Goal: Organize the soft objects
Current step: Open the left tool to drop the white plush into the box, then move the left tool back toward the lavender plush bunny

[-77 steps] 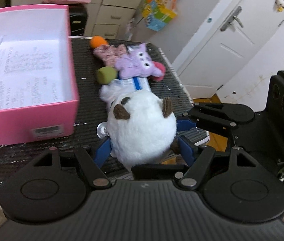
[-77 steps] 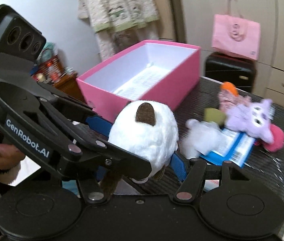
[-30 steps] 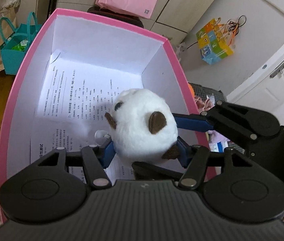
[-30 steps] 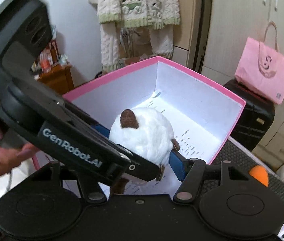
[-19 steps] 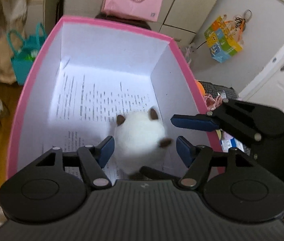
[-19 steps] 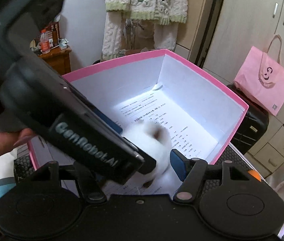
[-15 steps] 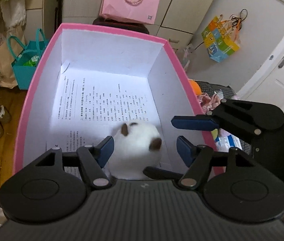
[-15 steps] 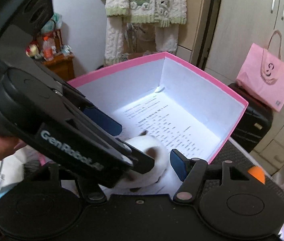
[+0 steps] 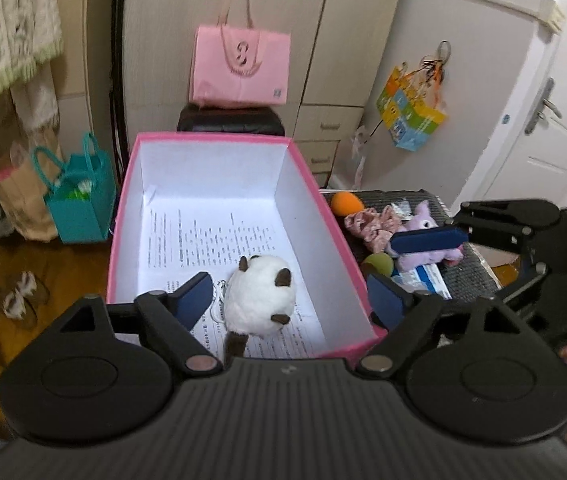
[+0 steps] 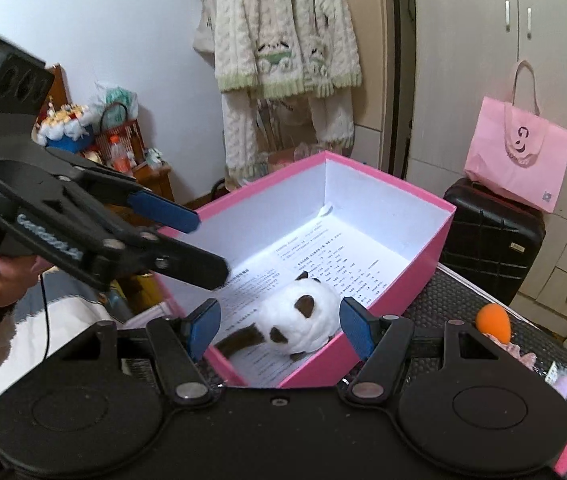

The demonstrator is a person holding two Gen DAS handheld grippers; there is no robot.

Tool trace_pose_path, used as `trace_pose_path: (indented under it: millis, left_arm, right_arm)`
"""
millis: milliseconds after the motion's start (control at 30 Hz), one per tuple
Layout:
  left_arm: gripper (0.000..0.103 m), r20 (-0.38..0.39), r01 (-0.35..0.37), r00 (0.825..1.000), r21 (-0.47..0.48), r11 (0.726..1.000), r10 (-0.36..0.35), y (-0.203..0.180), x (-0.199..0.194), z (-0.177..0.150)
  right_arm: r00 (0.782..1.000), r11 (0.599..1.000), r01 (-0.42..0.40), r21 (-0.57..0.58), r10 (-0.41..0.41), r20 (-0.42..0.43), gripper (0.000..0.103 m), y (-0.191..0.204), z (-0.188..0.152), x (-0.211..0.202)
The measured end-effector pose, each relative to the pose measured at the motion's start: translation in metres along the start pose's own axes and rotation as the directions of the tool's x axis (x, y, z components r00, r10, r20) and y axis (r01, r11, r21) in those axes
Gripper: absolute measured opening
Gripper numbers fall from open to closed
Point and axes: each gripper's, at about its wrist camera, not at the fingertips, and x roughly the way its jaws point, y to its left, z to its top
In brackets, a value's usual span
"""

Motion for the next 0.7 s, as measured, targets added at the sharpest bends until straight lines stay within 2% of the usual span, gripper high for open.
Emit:
trace_pose_path:
  millis: [67,200,267,433,700]
  left_arm:
    - [0.089,0.014,-0.008,1.0,0.03,1.0,0.008,-0.006,-0.013,-0.003]
    - [0.102,0.037,-0.001,0.999,0.084,0.996,-0.002,-0.019,-0.037,-0.012]
    - [0.103,0.046,0.004,0.999,0.09,0.996,-0.009,-0.025,-0.047,-0.018]
    - [0.103,0.071,-0.004,0.997,0.138,0.99,-0.006,-0.045,-0.071,-0.036]
    - [0.103,0.027,0.021,0.999,0.196,0.98,-0.027,-0.075,-0.081,-0.059]
  right_arm:
    - [1.0,1.0,0.0,0.003,0.0,0.006,0.08,0.002,-0.001,-0.012]
    - [1.0,1.0,0.021,0.001,-0.021,0.002,0.087,0.007,-0.002,-0.031]
    - [0.999,0.999,0.04,-0.006,-0.04,-0.003,0.094,0.011,-0.006,-0.042]
    - [0.994,0.993,0.112,-0.024,-0.112,0.005,0.096,0.022,-0.022,-0.069]
    - [0.991,0.991,0.131,-0.026,-0.131,-0.001,0.097,0.033,-0.049,-0.106]
